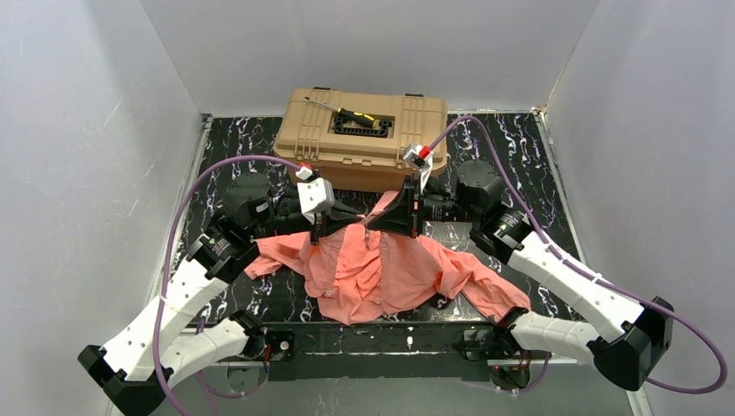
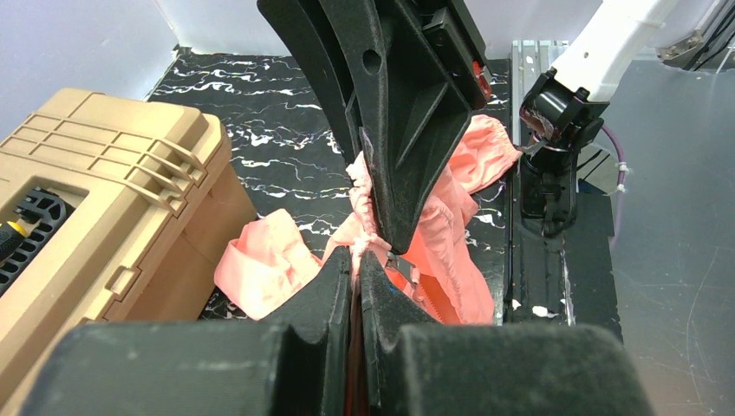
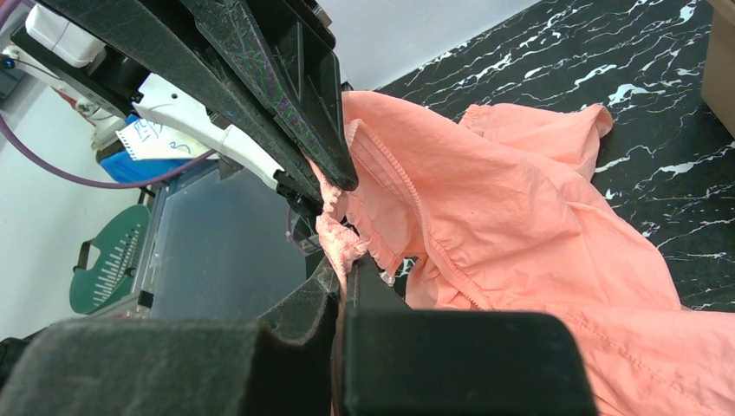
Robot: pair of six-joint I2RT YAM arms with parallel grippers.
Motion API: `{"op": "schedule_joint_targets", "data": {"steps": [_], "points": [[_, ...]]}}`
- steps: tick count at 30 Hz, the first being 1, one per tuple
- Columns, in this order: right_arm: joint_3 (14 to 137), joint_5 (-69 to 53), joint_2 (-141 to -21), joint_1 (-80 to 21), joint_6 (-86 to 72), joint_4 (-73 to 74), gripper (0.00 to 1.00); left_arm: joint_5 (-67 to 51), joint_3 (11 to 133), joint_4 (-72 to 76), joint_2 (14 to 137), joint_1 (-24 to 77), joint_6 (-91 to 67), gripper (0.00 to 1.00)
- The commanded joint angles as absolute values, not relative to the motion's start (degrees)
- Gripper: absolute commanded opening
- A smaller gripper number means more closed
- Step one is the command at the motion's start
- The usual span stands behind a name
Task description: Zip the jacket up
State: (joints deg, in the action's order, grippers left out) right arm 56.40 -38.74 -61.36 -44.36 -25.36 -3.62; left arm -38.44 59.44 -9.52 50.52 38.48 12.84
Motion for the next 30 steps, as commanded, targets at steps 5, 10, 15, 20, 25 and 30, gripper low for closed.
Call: {"op": "schedule_joint_targets", "data": {"steps": [5, 10, 15, 20, 25, 30], "points": [[58.13, -37.76, -59.96, -44.82, -25.4, -6.94, 0.01, -39.9, 61.43, -10.02, 50.19, 38.89, 13.06, 0.0], [58.07, -37.18, -59.15, -44.78, -25.46, -7.2, 0.01, -39.81, 61.37, -10.24, 50.1, 38.97, 13.18, 0.0], [57.49, -37.35, -58.19, -44.81, -25.61, -7.4, 0.01, -39.73, 61.41, -10.2, 50.1, 38.94, 13.21, 0.0], [57.56, -38.35, -58.72, -44.81, -25.11, -5.41, 0.01, -39.32, 61.6, -10.2, 50.01, 38.94, 13.28, 0.0], [58.55, -39.25, -60.41, -44.82, -24.67, -3.04, 0.01, -38.61, 61.85, -10.2, 50.01, 38.98, 13.38, 0.0], [58.65, -40.15, -60.61, -44.81, -24.76, -2.98, 0.01, -38.46, 61.86, -10.2, 49.92, 39.01, 13.57, 0.0]]}}
